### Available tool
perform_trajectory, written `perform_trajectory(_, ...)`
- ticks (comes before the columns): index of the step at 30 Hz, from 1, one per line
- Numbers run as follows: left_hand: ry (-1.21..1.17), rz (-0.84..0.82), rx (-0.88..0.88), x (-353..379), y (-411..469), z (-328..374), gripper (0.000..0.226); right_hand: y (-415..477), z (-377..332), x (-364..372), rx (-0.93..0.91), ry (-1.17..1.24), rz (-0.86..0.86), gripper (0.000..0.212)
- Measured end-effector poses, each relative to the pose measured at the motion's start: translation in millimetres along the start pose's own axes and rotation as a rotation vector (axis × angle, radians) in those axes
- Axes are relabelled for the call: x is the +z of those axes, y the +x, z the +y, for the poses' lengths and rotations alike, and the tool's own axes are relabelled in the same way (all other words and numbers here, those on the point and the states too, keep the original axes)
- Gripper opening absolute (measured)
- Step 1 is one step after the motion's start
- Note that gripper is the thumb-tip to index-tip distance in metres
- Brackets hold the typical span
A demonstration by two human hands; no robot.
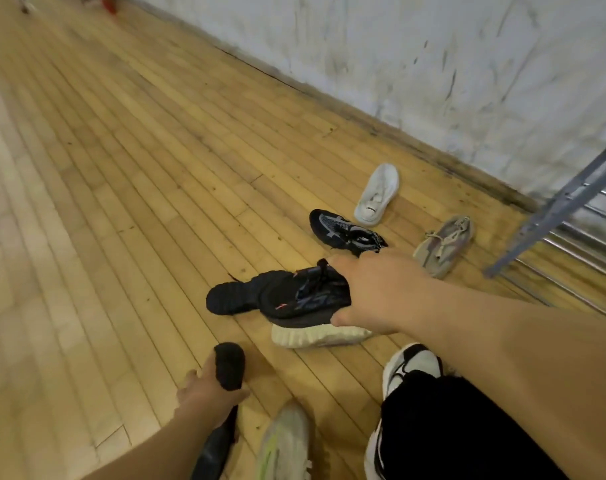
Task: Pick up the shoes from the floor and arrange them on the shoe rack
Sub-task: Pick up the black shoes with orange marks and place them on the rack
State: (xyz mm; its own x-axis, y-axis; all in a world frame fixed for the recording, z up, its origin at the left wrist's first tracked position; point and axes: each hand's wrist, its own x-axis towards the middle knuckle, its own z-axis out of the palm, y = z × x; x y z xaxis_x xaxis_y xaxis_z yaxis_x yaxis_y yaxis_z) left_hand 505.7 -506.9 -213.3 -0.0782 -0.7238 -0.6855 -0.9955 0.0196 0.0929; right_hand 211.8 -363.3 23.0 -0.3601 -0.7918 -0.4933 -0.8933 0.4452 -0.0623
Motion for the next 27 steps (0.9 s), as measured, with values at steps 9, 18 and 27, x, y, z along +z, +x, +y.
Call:
perform_trajectory(9,0.173,0.038,0.016,26,-5,-15,0.119,24,1,15,0.090,0.006,-0.114,0.077)
perform_trajectory(18,-0.650,-0.188,0.056,-22,7,4,0.119,37,9,15,0.236,-0.012,-0.133,0.078)
perform_trajectory(27,-0.423,0.063,0.234,-5,-4,6,0.084,32,5,20,0.181,0.000,-0.163,0.091)
